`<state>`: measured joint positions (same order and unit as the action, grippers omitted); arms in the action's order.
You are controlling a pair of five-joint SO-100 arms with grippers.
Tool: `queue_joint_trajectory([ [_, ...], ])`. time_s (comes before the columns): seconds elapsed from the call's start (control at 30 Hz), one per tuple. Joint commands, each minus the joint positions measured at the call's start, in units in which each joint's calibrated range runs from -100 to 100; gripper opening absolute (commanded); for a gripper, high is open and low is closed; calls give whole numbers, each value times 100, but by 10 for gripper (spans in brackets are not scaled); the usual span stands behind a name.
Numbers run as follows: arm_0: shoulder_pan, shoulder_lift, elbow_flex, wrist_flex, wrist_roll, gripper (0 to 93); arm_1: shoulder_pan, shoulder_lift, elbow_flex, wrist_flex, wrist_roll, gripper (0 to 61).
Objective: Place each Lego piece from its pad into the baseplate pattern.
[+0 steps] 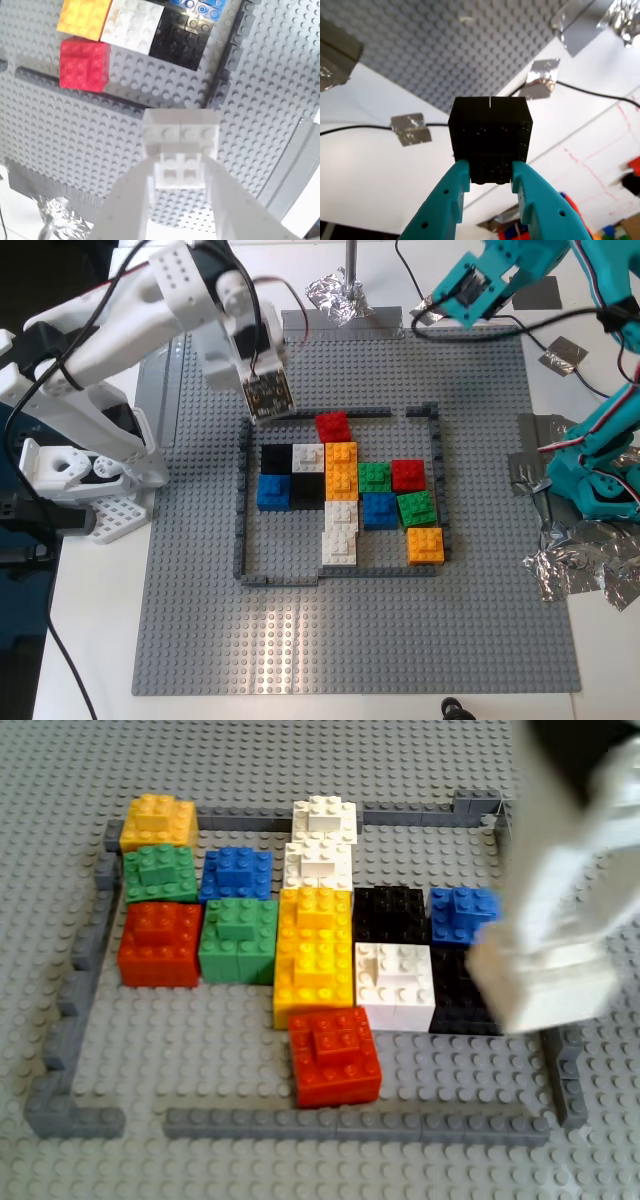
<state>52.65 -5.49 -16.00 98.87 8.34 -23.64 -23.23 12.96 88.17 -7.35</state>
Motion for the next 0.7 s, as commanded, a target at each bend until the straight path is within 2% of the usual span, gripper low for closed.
queue_joint_trajectory([
  [0.0, -350, -790, 503, -9, 19, 0, 235, -55, 533, -762, -156, 2],
  [0.07, -640, -1176, 891, 7, 19, 0, 184, 14, 894, -1201, -268, 2],
  [0.3, -1481, -1991, 1794, 15, 19, 0, -5, 306, 1499, -1844, -464, 2],
  [0.53, -2533, -2378, 2074, 24, 19, 0, 17, 357, 1932, -2072, -508, 2],
  [0.57, -2969, -2369, 2092, 24, -11, 0, 2, 340, 2040, -2031, -522, 2],
  [0.67, -3237, -2378, 2300, 24, -25, 0, 24, 271, 2167, -2040, -512, 2],
])
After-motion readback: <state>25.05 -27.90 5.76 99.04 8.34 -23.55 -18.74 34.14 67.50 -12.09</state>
